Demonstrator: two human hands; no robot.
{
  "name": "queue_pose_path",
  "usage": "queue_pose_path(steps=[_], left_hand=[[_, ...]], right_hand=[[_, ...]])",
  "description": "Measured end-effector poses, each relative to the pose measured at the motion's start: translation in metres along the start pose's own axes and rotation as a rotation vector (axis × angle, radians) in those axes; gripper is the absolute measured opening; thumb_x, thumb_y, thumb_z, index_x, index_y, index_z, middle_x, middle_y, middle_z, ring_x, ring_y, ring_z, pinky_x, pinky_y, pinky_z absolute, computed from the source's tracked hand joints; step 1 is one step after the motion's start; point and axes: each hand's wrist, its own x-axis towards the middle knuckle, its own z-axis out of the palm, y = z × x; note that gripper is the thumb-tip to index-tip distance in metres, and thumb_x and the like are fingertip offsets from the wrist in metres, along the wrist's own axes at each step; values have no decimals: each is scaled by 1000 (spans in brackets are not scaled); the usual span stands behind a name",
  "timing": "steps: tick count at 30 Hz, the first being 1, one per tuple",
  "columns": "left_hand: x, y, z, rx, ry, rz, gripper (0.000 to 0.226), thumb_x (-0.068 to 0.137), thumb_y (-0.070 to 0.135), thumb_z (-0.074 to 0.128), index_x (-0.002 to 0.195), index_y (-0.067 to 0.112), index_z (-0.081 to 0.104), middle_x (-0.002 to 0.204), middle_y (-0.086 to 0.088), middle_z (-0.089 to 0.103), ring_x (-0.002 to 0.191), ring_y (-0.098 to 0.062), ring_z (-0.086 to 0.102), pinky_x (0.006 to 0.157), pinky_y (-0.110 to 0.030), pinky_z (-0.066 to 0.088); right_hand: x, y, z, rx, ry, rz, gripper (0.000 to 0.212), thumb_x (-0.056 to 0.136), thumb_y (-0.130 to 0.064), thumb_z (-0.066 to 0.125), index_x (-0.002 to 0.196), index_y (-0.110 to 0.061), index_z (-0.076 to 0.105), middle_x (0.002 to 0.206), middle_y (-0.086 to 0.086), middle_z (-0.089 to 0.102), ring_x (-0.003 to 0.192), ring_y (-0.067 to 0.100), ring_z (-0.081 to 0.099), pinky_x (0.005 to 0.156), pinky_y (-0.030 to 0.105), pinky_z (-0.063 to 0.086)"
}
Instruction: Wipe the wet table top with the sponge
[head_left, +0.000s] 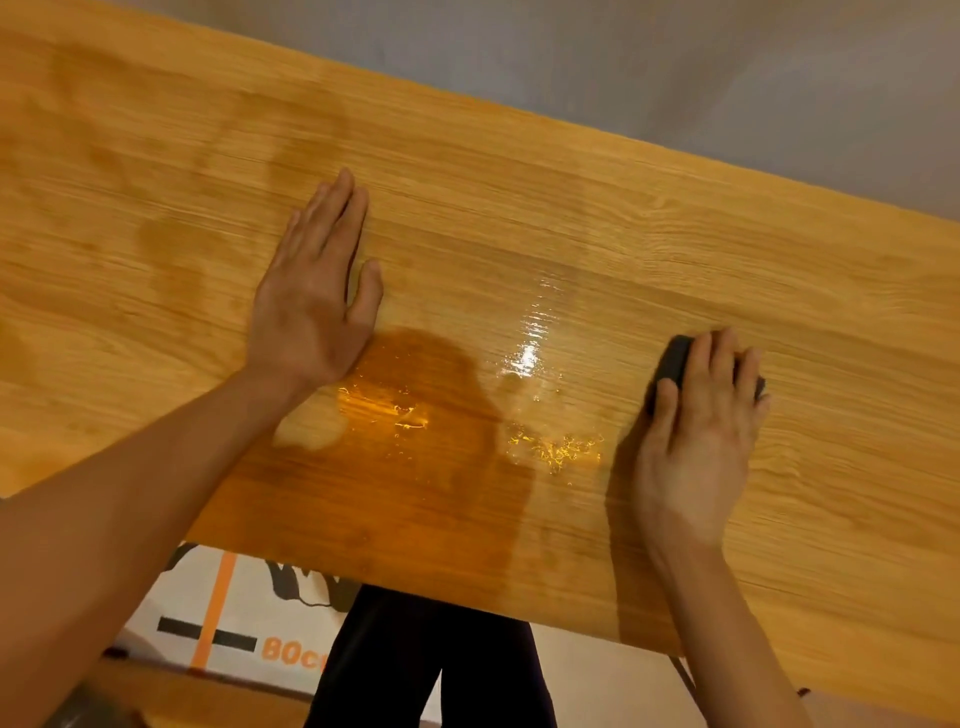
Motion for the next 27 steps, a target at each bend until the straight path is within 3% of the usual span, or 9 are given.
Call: queue_pose_path(steps=[3,5,7,11,13,16,19,24,27], left_hand=[[0,0,0,-2,7,-2,54,105,23,39,155,2,34,164,-14,29,153,-28,25,127,-41,18],[1,0,-2,4,-4,-6,53,106,21,39,155,3,33,165,-13,28,154,-27,24,127,-42,19],[1,0,-4,6,-28,-17,52,107,21,36,157,5,31,166,-11,26,155,-24,21,127,-40,17],[2,1,-5,2,-44,-20,51,108,19,35,157,6,30,167,-9,24,155,-23,19,127,-42,17],[1,1,-5,-4,-45,-22,52,108,20,35,157,5,30,166,-10,25,155,-23,19,127,-42,17],[2,1,-4,-25,-30,-4,52,107,20,36,155,1,33,165,-14,28,154,-27,22,126,-45,19],[4,2,-6,-30,-39,-15,53,106,20,36,155,1,33,165,-14,28,154,-26,22,127,-43,17],[5,4,-10,-26,-84,-45,54,107,24,31,158,6,27,168,-8,21,156,-19,15,128,-36,11],[4,5,-11,-32,-90,-45,55,107,25,30,159,7,26,168,-8,20,156,-18,14,128,-34,9]], right_hand=[[1,-54,25,-36,17,-112,49,99,-11,42,146,0,37,155,19,31,144,38,26,119,48,12],[-11,-103,49,-55,-134,-263,52,98,-8,42,149,-3,30,158,18,24,147,36,18,121,49,9],[-28,-139,68,4,-174,-343,54,97,-10,35,151,-7,28,160,13,20,150,30,10,122,49,7],[-26,-110,55,-11,-210,-464,50,101,-19,39,150,-10,33,159,7,25,150,24,13,122,47,12],[-23,-63,30,2,-164,-354,47,104,-20,37,150,-12,34,159,5,27,150,21,13,122,46,11],[-23,-14,1,28,-49,-45,47,105,-22,31,150,-10,32,160,4,23,150,19,9,122,47,8],[-26,-45,19,68,109,155,47,104,-21,32,149,-7,35,159,8,26,149,28,14,120,51,10],[-57,-165,90,-4,-1,-231,47,102,-22,32,147,-11,38,156,8,34,147,26,23,120,49,21],[-53,-149,78,-35,-95,-388,46,102,-22,40,147,-13,40,155,5,35,147,24,23,121,46,17]])
